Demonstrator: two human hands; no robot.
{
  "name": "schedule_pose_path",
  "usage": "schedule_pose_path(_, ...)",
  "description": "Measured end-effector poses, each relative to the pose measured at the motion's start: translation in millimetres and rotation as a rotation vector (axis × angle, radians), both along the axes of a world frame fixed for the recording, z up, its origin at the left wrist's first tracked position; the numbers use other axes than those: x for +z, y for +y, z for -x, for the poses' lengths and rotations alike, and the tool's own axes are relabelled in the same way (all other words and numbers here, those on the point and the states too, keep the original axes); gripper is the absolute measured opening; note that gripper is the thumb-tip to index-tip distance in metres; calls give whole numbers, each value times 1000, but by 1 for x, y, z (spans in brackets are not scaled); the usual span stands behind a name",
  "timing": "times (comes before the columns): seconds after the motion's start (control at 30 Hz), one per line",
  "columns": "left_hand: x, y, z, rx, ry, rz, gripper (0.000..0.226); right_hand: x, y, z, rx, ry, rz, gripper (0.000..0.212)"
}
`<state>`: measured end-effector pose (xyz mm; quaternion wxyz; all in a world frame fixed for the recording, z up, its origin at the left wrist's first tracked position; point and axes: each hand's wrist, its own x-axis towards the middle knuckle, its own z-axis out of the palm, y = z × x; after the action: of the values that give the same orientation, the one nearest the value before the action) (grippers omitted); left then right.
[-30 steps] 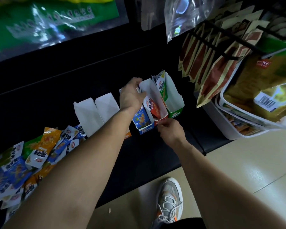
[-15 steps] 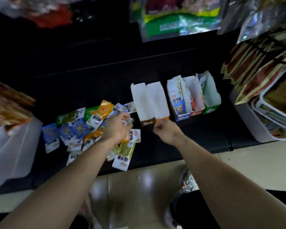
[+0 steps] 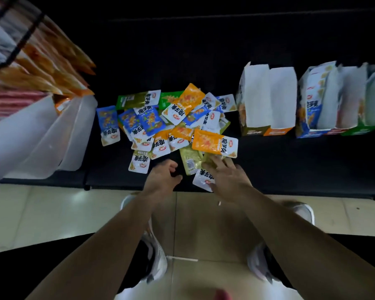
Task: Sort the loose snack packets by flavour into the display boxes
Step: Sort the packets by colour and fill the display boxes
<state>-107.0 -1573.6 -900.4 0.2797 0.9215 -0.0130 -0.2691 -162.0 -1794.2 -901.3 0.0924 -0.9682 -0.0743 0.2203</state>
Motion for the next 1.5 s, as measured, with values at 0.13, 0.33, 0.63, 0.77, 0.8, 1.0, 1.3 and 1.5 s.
schedule_pose_path(0.13, -8, -5, -3, 11, -20, 15, 42, -10, -8, 15, 96, 35, 153, 101)
schedule_pose_path(0.33, 1, -11, 3, 26, -11, 73, 40, 0, -3, 34, 94, -16, 109, 64)
schedule_pose_path(0.63, 52, -26, 2, -38, 3, 317, 64, 79, -15, -3, -287, -194, -357, 10)
schedule_pose_path(0.77, 63, -42, 2, 9, 115, 502, 39, 106, -22, -17, -436, -158, -632, 9)
schedule_pose_path(0.8, 65, -45, 3, 47, 146, 568, 26, 108, -22, -20, -464, -138, -673, 8)
schedule_pose_path(1.0, 51, -15, -9, 392, 47, 479, 12, 82, -2, -27, -585, -63, -548, 33)
schedule_pose_path(1.3, 8, 47, -26, 618, -57, 203, 21, -8, 48, 0, -4, 62, -4, 62)
schedule_pose_path(1.5, 7, 24, -24, 528, -60, 215, 27, -11, 23, 40, -76, -94, 116, 54)
